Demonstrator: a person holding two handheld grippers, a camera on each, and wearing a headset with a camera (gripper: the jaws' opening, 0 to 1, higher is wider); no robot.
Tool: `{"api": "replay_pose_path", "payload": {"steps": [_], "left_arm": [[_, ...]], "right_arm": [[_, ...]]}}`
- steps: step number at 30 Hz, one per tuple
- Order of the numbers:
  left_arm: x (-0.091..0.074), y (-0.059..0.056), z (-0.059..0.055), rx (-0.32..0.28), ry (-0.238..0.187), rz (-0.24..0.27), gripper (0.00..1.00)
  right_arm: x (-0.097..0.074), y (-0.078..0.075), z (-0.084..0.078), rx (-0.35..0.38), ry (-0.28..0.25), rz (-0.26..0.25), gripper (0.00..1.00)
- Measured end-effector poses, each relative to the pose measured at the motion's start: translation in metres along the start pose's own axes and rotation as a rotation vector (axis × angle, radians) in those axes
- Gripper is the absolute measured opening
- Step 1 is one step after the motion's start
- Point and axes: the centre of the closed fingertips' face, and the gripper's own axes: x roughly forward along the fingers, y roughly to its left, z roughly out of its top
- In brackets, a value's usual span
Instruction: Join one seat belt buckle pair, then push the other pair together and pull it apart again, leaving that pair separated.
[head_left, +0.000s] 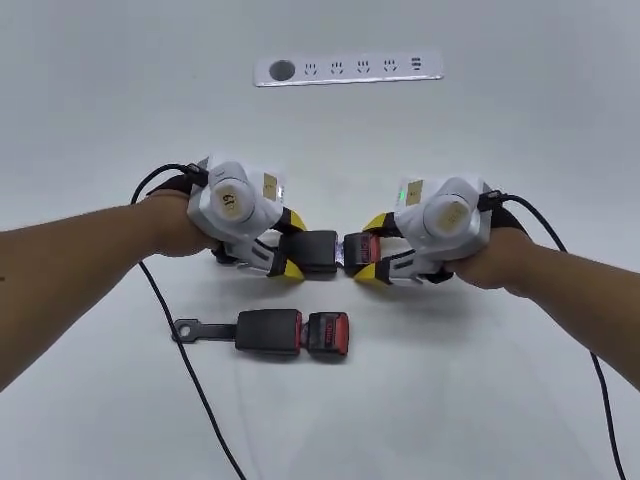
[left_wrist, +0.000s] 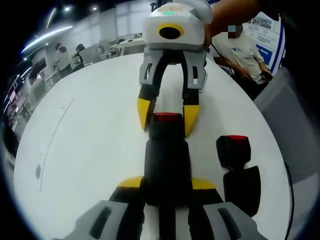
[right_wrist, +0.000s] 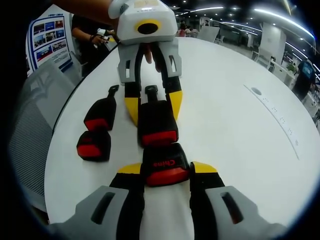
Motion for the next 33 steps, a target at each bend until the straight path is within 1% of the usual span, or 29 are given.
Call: {"api": "replay_pose_path", "payload": {"steps": [9, 12, 20, 21, 22, 26, 30, 33], "left_arm": [[0.000, 0.001, -0.001, -0.002, 0.013, 0.002, 0.33], [0.001, 0.002, -0.002, -0.002, 0.017, 0.003, 0.34], [0.001, 0.002, -0.001, -0.008, 0.002, 0.005, 0.34], [0.001, 0.002, -0.001, -0.005, 0.002, 0.007, 0.34], [0.001, 0.002, -0.002, -0.013, -0.001, 0.009, 0.34], [0.002, 0.003, -0.002, -0.011, 0.004, 0.010, 0.34], [0.002, 0.003, -0.003, -0.005, 0.004, 0.004, 0.34], [0.002, 0.002, -0.003, -0.003, 0.006, 0.003, 0.34]], "right_arm": [[-0.001, -0.001, -0.002, -0.005, 0.009, 0.001, 0.33], [-0.004, 0.000, -0.005, -0.001, 0.006, 0.002, 0.33], [-0.015, -0.002, -0.016, -0.004, 0.002, 0.006, 0.33], [-0.016, -0.002, -0.016, 0.009, -0.013, 0.007, 0.33], [-0.015, -0.002, -0.017, 0.004, -0.012, 0.005, 0.33], [-0.014, -0.002, -0.015, -0.003, -0.012, 0.006, 0.34], [-0.019, -0.003, -0.022, -0.002, -0.005, 0.006, 0.34], [-0.027, -0.003, -0.028, -0.006, 0.001, 0.006, 0.34]]}}
